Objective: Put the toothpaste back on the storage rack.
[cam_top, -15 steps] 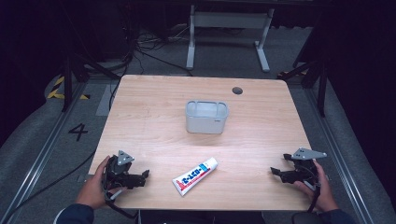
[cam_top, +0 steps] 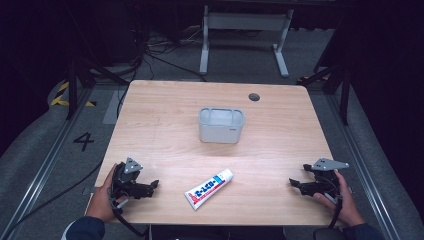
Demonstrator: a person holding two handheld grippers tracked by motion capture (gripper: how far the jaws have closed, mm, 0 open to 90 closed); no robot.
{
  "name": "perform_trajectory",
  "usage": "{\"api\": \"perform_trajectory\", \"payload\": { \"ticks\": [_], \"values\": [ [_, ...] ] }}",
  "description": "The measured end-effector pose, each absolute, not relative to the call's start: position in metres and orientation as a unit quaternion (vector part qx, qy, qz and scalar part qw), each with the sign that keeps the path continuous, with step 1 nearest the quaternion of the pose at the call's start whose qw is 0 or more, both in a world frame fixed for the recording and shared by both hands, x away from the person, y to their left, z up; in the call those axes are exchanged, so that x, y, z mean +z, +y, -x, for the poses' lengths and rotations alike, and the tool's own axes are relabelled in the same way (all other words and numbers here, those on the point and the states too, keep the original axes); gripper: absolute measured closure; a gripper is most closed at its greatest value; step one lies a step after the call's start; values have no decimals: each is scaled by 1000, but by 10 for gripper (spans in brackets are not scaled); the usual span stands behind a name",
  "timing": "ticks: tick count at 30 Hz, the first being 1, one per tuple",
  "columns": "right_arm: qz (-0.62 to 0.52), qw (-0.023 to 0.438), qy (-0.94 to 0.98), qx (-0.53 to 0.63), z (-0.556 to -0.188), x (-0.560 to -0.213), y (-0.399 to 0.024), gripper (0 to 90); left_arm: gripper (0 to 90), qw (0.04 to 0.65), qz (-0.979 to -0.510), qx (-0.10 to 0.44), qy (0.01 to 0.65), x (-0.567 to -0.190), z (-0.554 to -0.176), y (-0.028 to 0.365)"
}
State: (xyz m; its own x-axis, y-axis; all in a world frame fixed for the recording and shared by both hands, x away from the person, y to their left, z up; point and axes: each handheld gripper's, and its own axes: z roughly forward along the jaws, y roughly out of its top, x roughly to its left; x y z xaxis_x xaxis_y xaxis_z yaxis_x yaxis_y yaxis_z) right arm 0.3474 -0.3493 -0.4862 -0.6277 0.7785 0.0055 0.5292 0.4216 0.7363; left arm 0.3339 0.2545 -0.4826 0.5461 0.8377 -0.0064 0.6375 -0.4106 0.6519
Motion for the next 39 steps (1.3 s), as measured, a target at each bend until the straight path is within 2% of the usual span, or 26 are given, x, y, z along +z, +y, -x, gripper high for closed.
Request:
{"api": "perform_trajectory", "payload": {
  "ticks": [12,16,25,39],
  "values": [
    [-344,154,875,305,-362,-473,-341,154,0,309,-827,160,442,-483,-337,257],
    [-335,145,878,309,-365,-472,-339,209,1,307,-830,160,437,-482,-337,259],
    [-298,139,885,331,-367,-459,-329,250,4,309,-831,159,434,-483,-335,260],
    [-195,125,918,322,-373,-424,-280,284,4,312,-837,158,421,-483,-333,264]
  ]
}}
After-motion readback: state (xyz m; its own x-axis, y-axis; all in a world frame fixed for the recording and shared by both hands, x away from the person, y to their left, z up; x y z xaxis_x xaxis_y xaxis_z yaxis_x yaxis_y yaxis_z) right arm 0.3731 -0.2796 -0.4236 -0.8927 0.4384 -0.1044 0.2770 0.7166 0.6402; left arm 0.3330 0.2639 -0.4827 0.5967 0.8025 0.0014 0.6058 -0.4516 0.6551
